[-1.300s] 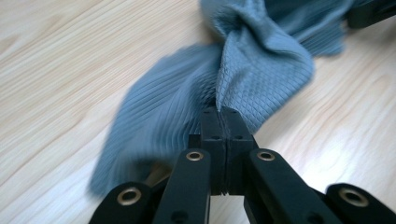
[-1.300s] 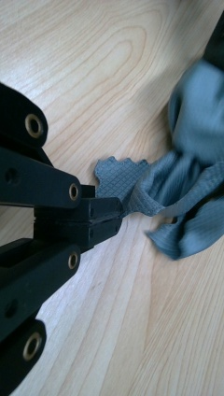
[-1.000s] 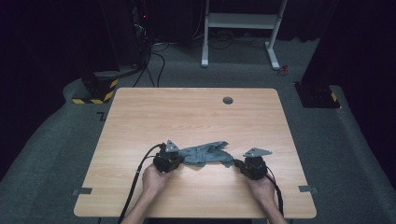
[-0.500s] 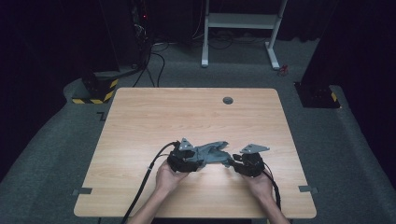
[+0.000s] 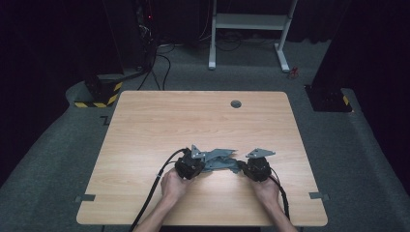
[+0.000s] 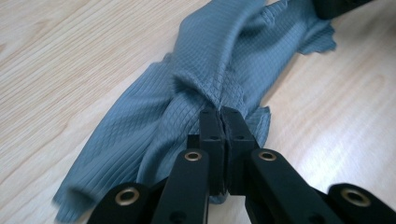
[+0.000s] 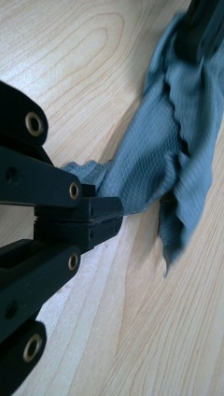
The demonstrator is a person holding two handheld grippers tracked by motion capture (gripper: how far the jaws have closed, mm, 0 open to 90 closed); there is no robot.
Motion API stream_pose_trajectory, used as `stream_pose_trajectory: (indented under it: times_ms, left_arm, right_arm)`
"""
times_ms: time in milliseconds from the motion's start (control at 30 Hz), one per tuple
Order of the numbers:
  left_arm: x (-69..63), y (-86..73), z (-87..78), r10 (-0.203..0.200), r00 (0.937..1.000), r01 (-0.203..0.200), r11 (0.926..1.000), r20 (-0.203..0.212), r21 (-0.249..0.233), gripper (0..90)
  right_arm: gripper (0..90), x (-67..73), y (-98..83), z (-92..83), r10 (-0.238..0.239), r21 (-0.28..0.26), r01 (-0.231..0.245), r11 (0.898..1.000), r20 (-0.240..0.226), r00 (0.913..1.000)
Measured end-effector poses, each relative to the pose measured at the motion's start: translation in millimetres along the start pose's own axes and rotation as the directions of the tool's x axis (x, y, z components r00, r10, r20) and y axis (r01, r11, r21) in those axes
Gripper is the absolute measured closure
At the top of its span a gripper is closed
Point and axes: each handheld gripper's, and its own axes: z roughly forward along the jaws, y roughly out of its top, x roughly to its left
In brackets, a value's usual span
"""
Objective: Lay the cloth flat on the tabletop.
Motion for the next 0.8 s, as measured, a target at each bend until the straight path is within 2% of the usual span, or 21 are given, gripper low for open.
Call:
stream_pose_trajectory:
  times_ms: [133,200,233,367,433,467,533,633,767,800]
  left_arm:
    - [6.7,-16.1,-19.0,-0.031,0.9995,0.031,0.9995,-0.010,0.003,88.6]
    - [12.0,-25.9,-27.1,-0.024,0.9991,0.025,0.9995,-0.035,0.020,88.5]
    - [13.9,-31.4,-29.6,-0.044,0.9986,0.045,0.9987,-0.030,0.025,88.5]
    - [21.5,-47.5,-36.4,-0.075,0.9969,0.076,0.9963,-0.025,0.042,88.2]
    - [20.0,-49.8,-37.0,-0.079,0.9966,0.080,0.9957,-0.022,0.047,87.2]
    - [18.7,-49.9,-37.8,-0.075,0.9970,0.076,0.9963,-0.020,0.041,84.0]
    - [16.7,-48.7,-39.6,-0.078,0.9969,0.078,0.9969,-0.011,0.004,72.6]
    - [13.3,-45.3,-37.9,-0.090,0.9960,0.089,0.9956,-0.005,-0.027,60.7]
    - [7.3,-40.8,-26.3,-0.058,0.9980,0.058,0.9983,-0.024,-0.004,60.4]
    - [6.8,-40.6,-23.5,-0.066,0.9977,0.066,0.9978,-0.016,0.000,63.1]
  right_arm:
    - [89.9,-3.7,-0.9,1.7,0.020,0.009,-0.020,1.000,0.006,0.9998]
    - [89.9,-5.0,-0.7,2.0,0.030,0.007,-0.030,1.000,0.010,0.9995]
    - [90.0,-5.7,-0.8,2.2,0.035,0.008,-0.035,0.999,0.010,0.9993]
    - [89.8,-6.0,-1.4,3.7,0.024,0.008,-0.024,1.000,0.006,0.9997]
    - [87.2,-2.2,-1.1,3.8,0.019,0.014,-0.019,1.000,0.001,0.9998]
    - [81.5,-0.8,-0.9,3.9,0.009,0.019,-0.009,1.000,-0.002,1.0000]
    - [73.0,1.6,-0.5,1.1,0.006,0.010,-0.006,1.000,-0.021,0.9998]
    - [68.4,5.8,2.4,-7.5,-0.019,-0.023,0.018,1.000,-0.037,0.9991]
    - [67.6,13.6,7.9,-14.5,-0.051,-0.067,0.047,0.997,-0.062,0.9967]
    - [67.6,16.1,9.3,-13.8,-0.060,-0.067,0.055,0.996,-0.072,0.9956]
